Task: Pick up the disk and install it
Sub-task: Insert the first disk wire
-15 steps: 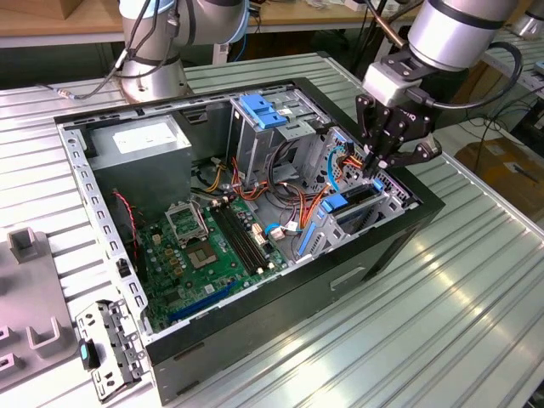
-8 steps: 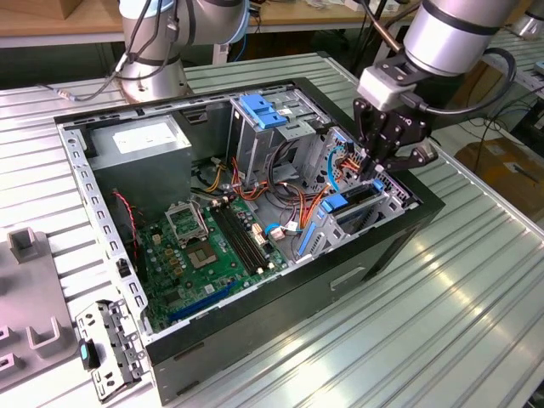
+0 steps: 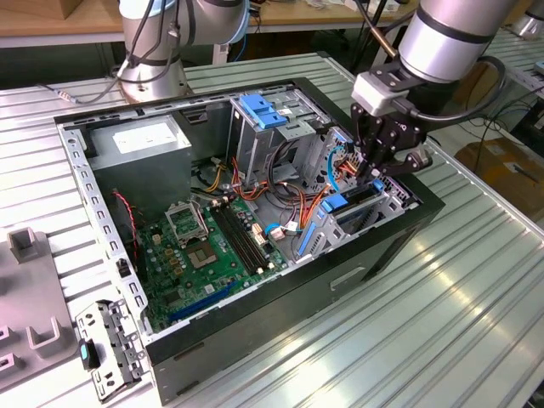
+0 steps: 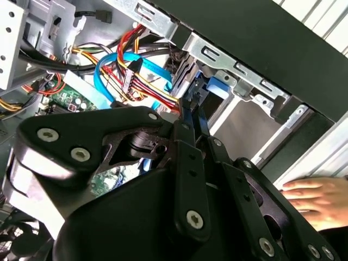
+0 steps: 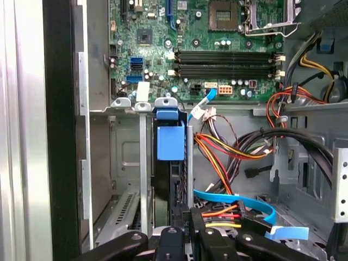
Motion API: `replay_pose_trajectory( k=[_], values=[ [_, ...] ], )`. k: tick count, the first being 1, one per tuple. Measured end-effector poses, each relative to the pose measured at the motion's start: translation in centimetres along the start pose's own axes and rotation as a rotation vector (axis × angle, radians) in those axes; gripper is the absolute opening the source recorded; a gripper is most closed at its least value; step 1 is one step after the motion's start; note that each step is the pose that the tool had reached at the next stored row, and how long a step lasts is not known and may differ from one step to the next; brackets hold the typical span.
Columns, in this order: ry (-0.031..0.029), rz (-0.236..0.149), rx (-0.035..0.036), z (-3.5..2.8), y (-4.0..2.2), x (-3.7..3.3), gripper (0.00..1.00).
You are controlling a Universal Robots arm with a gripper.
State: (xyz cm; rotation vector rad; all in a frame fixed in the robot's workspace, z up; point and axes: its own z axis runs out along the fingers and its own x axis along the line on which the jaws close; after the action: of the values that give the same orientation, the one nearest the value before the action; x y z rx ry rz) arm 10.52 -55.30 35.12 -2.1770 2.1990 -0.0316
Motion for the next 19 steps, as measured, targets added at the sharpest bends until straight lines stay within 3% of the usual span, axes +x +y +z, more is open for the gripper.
replay_pose_trajectory(
  k=[19],
  values=[
    [0.0011, 0.014, 0.0003, 0.78, 0.12, 0.21, 0.17]
  ],
)
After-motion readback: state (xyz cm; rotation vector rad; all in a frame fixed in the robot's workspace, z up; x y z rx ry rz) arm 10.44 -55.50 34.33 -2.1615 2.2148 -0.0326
